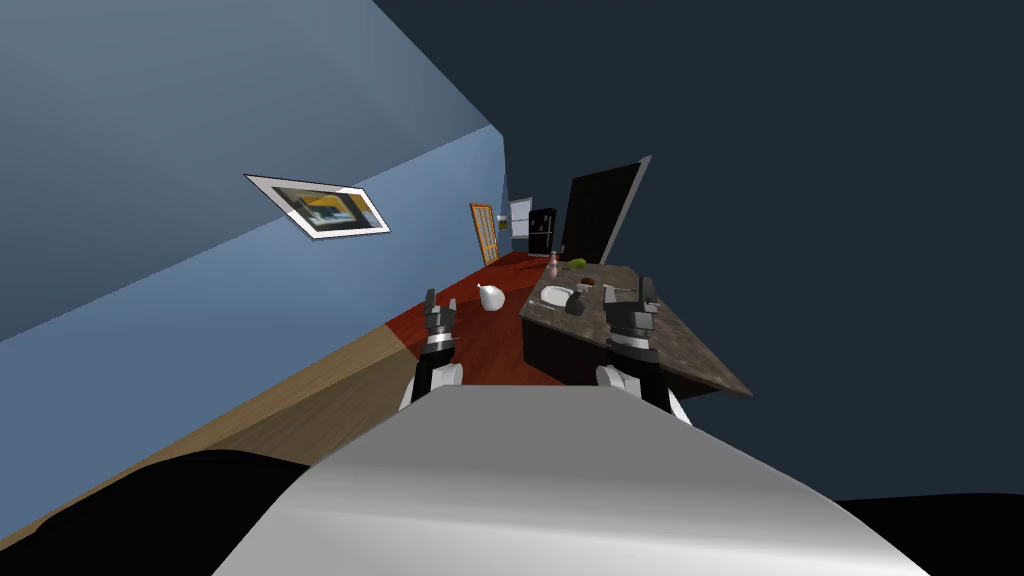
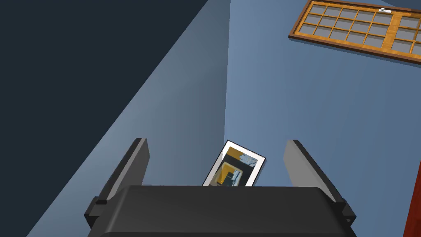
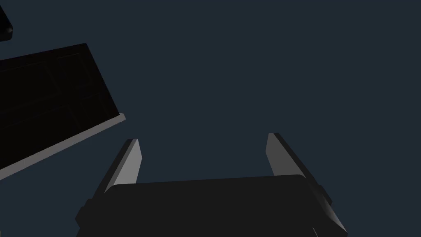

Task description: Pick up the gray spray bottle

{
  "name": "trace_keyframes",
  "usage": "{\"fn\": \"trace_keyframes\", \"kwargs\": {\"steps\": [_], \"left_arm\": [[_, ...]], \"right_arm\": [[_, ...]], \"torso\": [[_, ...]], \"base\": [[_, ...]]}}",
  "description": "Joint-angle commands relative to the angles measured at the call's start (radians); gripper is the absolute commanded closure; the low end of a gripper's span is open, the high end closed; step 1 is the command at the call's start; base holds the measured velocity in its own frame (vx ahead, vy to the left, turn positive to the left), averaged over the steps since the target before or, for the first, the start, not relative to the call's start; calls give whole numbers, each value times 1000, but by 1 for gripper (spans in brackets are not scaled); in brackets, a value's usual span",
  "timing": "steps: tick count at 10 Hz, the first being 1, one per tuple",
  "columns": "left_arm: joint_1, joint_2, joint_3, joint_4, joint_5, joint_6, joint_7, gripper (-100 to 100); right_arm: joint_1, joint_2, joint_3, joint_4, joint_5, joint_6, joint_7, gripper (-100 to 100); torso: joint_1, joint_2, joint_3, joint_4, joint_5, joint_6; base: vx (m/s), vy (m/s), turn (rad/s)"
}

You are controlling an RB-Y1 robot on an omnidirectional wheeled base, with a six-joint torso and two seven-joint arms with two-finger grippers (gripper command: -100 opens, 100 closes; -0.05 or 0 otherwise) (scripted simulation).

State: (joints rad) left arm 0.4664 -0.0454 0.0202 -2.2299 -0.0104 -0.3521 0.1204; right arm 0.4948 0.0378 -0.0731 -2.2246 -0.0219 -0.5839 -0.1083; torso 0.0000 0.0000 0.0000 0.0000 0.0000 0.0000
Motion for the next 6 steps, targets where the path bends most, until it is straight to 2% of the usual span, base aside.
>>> {"fn": "trace_keyframes", "kwargs": {"steps": [1, 6], "left_arm": [[0, 0, 0, 0, 0, 0, 0, 0], [0, 0, 0, 0, 0, 0, 0, 0]], "right_arm": [[1, -40, 2, 10, 5, 0, -2, -100], [10, -194, 16, 84, 46, 1, -20, -100]], "torso": [[0, 0, 0, 0, 0, 0], [-2, 2, 1, 0, -1, 0]], "base": [[-6, -5, -49], [-21, -23, -83]]}}
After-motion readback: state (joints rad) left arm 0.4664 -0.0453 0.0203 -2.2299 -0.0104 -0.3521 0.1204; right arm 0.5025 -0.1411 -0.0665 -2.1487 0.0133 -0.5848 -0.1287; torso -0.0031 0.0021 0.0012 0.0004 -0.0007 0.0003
